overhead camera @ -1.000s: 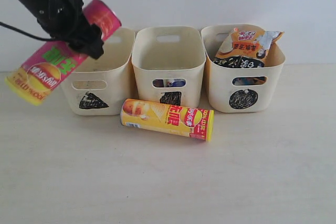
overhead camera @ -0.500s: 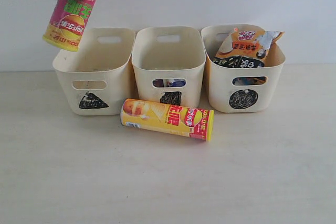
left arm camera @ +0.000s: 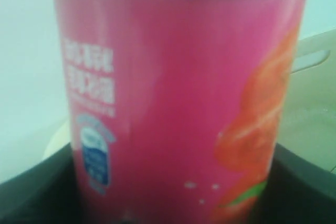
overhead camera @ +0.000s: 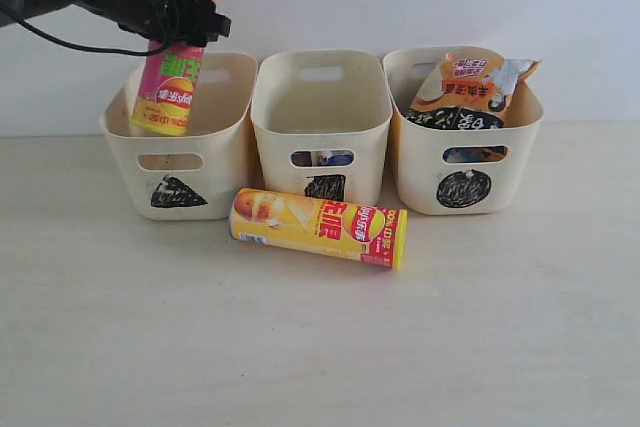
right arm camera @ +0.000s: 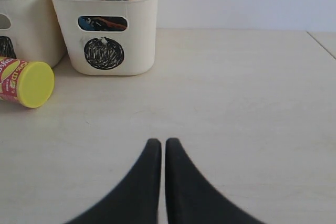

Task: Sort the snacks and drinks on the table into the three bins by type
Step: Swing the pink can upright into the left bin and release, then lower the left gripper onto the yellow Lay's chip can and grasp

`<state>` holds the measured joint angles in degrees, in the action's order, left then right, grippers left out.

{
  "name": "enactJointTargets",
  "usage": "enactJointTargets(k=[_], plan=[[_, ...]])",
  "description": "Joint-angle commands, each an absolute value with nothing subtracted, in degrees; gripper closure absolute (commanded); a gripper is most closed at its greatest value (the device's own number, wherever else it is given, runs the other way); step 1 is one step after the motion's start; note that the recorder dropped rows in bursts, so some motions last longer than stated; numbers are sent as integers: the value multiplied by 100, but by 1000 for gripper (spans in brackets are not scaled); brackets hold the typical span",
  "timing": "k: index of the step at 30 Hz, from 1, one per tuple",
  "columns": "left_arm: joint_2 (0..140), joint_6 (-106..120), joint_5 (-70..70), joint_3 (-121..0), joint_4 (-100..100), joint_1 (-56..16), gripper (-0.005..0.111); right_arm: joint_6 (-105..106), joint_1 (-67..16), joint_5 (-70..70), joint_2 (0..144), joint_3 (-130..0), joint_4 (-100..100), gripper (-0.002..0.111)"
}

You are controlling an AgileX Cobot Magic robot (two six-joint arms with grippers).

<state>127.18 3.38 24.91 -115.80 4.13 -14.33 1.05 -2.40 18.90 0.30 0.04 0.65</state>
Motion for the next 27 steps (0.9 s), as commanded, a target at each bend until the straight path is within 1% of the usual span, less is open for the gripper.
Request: enactJointTargets(k=[1, 7, 8, 12, 17, 19, 20, 21, 22, 24, 25, 26, 27], plan=[[12869, 68, 2349, -11638, 403, -1425, 75, 102, -230, 1843, 0, 0, 71, 108], [12892, 80, 2273, -11638, 403, -1425, 7, 102, -230, 1843, 0, 0, 71, 108], [12892, 145, 2273, -11638, 416, -1439, -2, 102, -230, 1843, 0, 0, 71, 108], [12857, 419, 2477, -11638, 416, -1452, -3, 102, -230, 1843, 0, 0, 71, 108], [12532, 636, 3461, -11638, 416, -1452, -2, 102, -230, 1843, 0, 0, 71, 108], [12312, 932, 4049, -11638, 416, -1452, 2, 102, -230, 1843, 0, 0, 71, 108], [12072, 1255, 4737, -11638, 416, -1452, 17, 102, -230, 1843, 0, 0, 71, 108], [11948, 1369, 5034, -11638, 416, -1452, 27, 102, -230, 1843, 0, 0, 71, 108], [11852, 1465, 5264, -11638, 452, -1452, 43, 102, -230, 1843, 0, 0, 71, 108], [11641, 1632, 5768, -11638, 488, -1452, 85, 102, -230, 1843, 0, 0, 71, 108], [11484, 1989, 6119, -11599, 191, -1452, 100, 102, -230, 1843, 0, 0, 71, 108], [11396, 2550, 6414, -11545, -308, -1452, 101, 102, -230, 1843, 0, 0, 71, 108], [11348, 3564, 6777, -11471, -1013, -1466, 103, 102, -230, 1843, 0, 0, 71, 108]])
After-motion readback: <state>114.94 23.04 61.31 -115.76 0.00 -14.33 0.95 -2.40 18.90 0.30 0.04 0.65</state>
